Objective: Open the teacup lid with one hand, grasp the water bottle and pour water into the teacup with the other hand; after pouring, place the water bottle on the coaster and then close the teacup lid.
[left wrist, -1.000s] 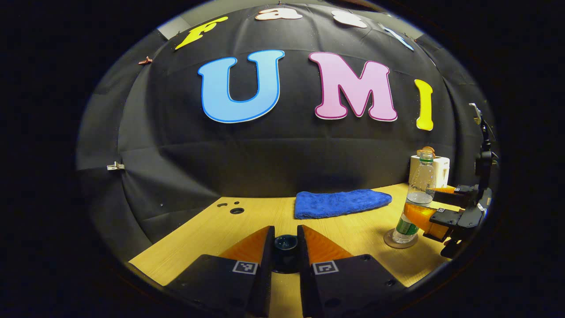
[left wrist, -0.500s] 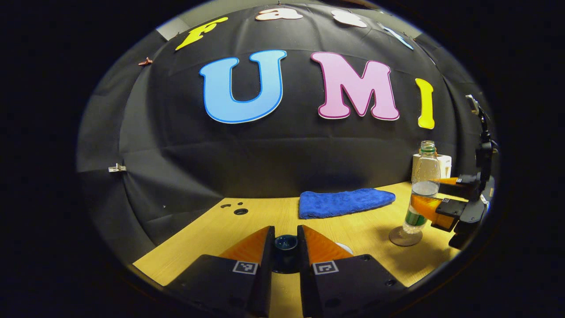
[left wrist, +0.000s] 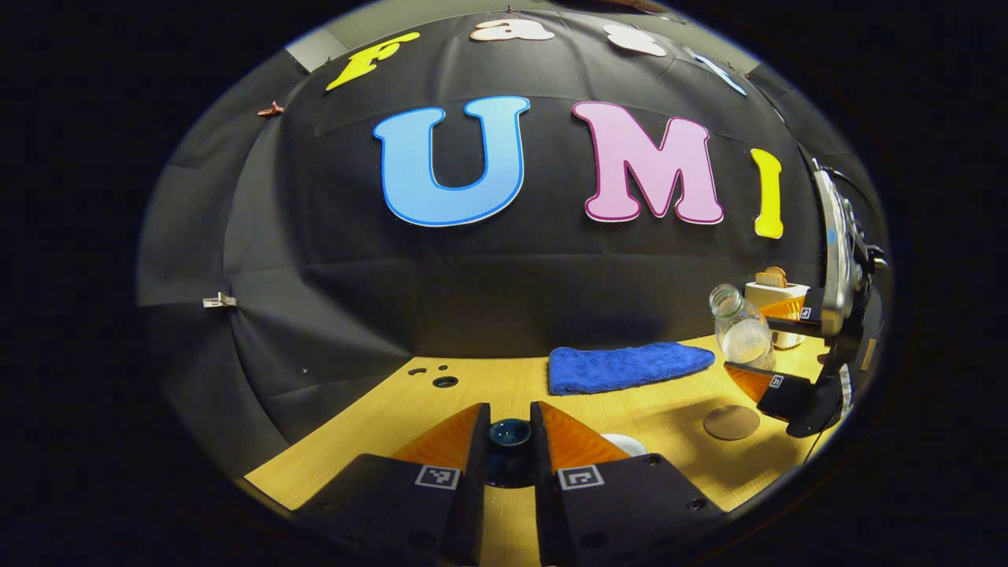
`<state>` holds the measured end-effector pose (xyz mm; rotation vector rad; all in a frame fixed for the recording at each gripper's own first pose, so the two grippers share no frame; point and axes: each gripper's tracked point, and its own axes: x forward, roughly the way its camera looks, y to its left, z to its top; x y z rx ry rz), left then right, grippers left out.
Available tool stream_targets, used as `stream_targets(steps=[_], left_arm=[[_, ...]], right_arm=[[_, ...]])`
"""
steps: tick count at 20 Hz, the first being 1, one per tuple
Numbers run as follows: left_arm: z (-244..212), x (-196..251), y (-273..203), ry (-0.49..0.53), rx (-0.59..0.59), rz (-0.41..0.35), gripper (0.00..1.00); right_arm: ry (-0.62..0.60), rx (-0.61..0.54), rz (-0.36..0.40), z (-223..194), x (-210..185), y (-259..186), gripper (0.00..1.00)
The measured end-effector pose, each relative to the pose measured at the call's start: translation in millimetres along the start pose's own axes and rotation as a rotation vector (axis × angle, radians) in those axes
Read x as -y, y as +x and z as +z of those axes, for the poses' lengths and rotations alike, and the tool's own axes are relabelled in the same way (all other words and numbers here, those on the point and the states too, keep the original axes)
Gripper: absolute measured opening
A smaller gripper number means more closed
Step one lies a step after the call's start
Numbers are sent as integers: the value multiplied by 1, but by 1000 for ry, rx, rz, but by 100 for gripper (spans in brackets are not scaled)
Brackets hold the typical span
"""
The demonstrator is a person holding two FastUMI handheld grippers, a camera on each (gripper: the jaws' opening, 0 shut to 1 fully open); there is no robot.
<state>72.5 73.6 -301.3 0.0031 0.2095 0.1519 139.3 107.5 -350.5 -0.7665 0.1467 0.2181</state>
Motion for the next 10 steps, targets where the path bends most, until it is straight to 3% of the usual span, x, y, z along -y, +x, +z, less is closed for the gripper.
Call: stream_targets(steps=[10], left_arm=[[-10, -26, -5, -5, -16, 53, 34]], right_arm=[[-380, 7, 54, 9, -49, 18, 76]])
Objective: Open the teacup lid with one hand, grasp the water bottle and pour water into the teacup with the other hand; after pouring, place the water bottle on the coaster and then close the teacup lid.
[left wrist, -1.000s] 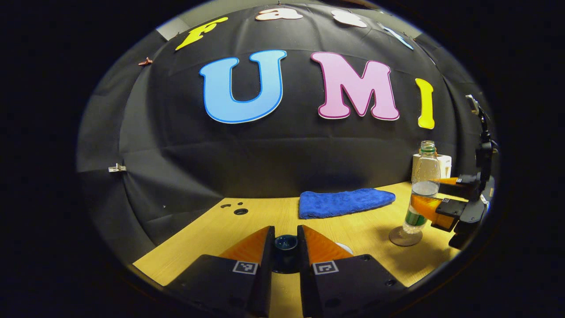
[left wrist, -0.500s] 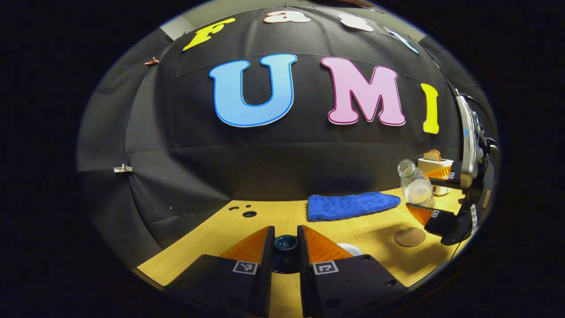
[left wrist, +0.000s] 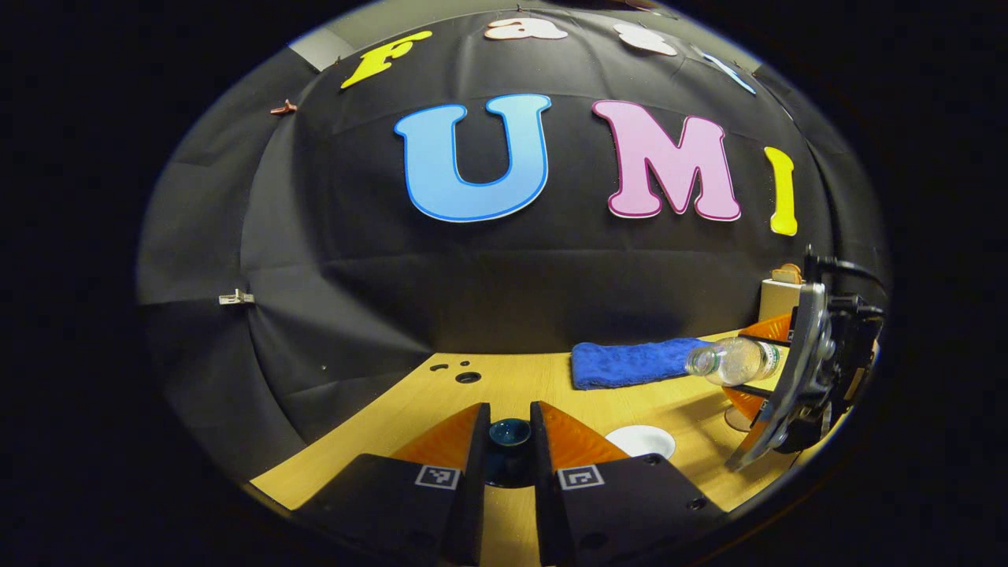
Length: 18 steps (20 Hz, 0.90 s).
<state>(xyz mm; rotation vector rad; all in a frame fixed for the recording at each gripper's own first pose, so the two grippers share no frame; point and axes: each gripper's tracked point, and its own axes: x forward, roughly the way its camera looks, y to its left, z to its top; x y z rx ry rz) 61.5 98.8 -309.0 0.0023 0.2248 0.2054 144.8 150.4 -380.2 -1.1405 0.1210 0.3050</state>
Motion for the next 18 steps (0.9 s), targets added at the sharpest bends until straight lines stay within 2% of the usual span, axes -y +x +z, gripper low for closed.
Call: stream_targets(steps=[1, 2, 4, 8, 10, 18], left_arm=[[-1, -1, 0, -3, -2, 2, 30], [-4, -2, 1, -3, -5, 4, 34], [-6, -4, 0, 0, -9, 8, 34], [-9, -7, 1, -1, -18, 11, 30], [-9, -8, 1, 1, -19, 13, 34], [-11, -11, 2, -1, -22, 15, 30]], right_arm=[[-35, 7, 3, 4, -2, 1, 76], [-70, 13, 7, 6, -5, 0, 76], [-138, 21, 5, 8, -5, 3, 73], [-256, 41, 4, 17, -12, 3, 76], [-291, 52, 13, 19, -14, 3, 75], [-400, 82, 32, 23, -22, 0, 76]])
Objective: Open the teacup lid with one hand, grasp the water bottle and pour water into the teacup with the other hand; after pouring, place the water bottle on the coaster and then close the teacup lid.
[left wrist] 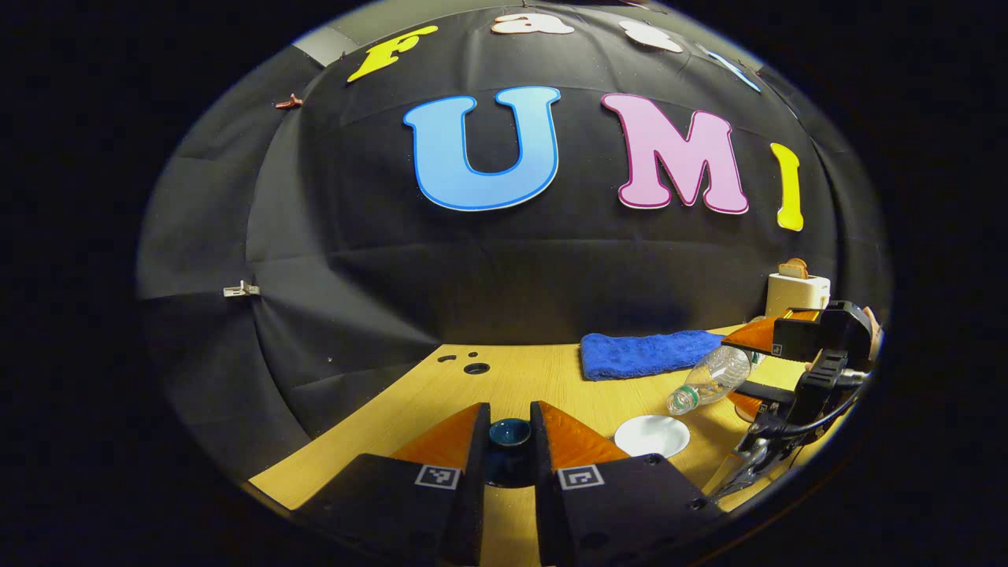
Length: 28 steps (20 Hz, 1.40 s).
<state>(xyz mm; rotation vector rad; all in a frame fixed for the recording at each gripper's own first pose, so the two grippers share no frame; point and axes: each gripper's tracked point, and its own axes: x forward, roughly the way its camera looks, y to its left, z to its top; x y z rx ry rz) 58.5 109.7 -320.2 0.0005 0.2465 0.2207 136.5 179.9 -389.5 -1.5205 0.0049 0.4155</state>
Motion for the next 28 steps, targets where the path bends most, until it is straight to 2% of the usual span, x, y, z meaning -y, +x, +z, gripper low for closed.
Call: stream_targets(steps=[3, 4, 6, 7, 10, 12, 16, 18, 21, 27, 28], left_arm=[[1, -1, 0, -7, 0, 3, 30], [-1, -1, 0, -8, 0, 4, 35], [0, -2, -1, -12, -2, 7, 34], [-2, -2, -1, -13, -4, 7, 30], [-5, -3, -2, -19, -10, 8, 31], [-4, -3, -5, -31, -8, 3, 27], [-6, -3, -7, -33, -8, 0, 35], [-6, -3, -8, -34, -7, 2, 30], [-5, -5, -10, -35, -3, 3, 30], [-2, -8, -13, -38, 6, 6, 30], [-2, -9, -14, -42, 9, 8, 34]], right_arm=[[-60, 19, 3, 4, 0, 2, 75], [-75, 25, 3, 2, 1, 3, 75], [-102, 36, -1, 4, 3, 3, 75], [-111, 39, -2, 5, 3, 3, 76], [-145, 41, -2, 2, 4, 5, 75], [-188, 41, -19, -1, 8, 8, 75], [-255, 66, -47, 2, 12, 8, 75], [-284, 76, -72, 4, 16, 8, 75], [-325, 70, -126, 3, 26, 4, 75], [-417, 100, -173, 8, 50, 7, 75], [-431, 108, -184, 8, 54, 8, 75]])
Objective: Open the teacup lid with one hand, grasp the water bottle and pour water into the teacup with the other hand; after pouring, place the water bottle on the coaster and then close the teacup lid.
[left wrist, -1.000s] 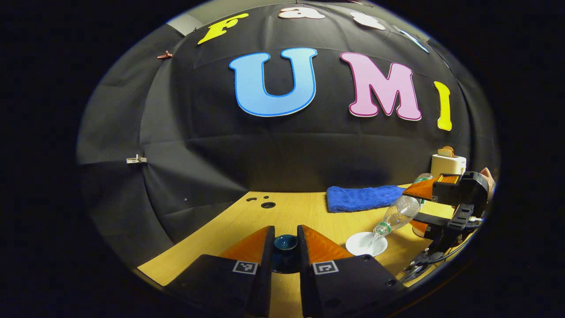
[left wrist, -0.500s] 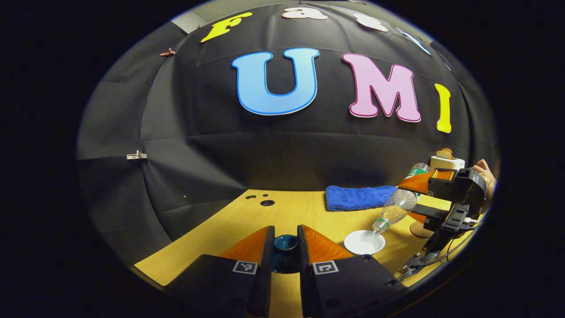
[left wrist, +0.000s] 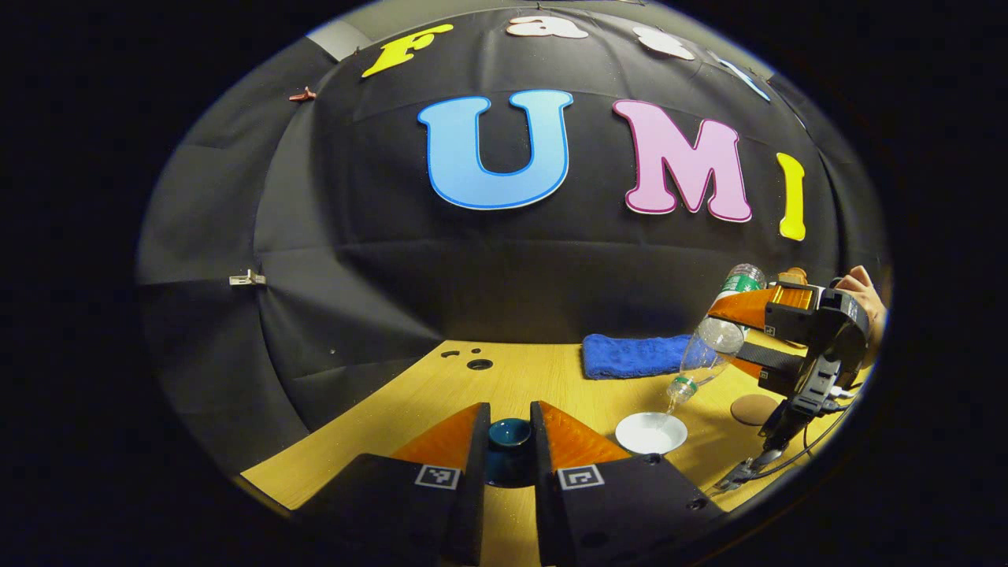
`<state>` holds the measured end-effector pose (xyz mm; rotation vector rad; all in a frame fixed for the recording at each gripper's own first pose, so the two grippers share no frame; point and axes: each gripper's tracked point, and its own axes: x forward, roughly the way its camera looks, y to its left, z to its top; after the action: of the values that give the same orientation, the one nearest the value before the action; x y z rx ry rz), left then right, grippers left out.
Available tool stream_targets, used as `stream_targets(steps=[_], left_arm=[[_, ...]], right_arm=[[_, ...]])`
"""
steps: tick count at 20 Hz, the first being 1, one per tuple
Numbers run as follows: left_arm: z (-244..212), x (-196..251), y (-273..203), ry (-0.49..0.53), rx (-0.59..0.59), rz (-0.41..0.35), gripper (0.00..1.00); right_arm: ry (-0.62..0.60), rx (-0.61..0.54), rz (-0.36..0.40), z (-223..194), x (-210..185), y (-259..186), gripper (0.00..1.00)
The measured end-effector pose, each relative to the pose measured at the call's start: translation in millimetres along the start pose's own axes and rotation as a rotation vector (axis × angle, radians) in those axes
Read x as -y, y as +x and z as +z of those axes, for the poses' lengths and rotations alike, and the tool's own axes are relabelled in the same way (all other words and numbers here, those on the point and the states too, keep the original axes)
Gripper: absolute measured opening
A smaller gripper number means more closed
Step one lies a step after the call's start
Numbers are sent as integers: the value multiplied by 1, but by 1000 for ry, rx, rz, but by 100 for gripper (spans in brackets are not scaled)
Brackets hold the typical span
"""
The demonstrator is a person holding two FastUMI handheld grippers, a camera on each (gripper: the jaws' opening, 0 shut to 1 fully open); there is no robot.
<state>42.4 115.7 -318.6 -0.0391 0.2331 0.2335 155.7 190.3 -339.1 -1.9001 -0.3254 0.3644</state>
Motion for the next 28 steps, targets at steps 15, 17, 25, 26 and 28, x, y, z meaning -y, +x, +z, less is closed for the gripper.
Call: stream_targets(steps=[15, 17, 25, 26, 28], left_arm=[[5, -5, -7, -9, 0, 20, 30], [6, -3, -6, 2, -1, 21, 34], [14, 25, 3, 26, 1, -17, 30], [15, 29, 4, 29, 3, -22, 30], [19, 38, 7, 34, 7, -35, 30]], right_arm=[[588, -74, 107, 20, -44, -18, 76], [778, -99, 155, 31, -60, -27, 76], [1616, -151, 186, 74, -80, -38, 75], [1697, -136, 164, 78, -80, -39, 77], [1860, -103, 117, 89, -84, -37, 77]])
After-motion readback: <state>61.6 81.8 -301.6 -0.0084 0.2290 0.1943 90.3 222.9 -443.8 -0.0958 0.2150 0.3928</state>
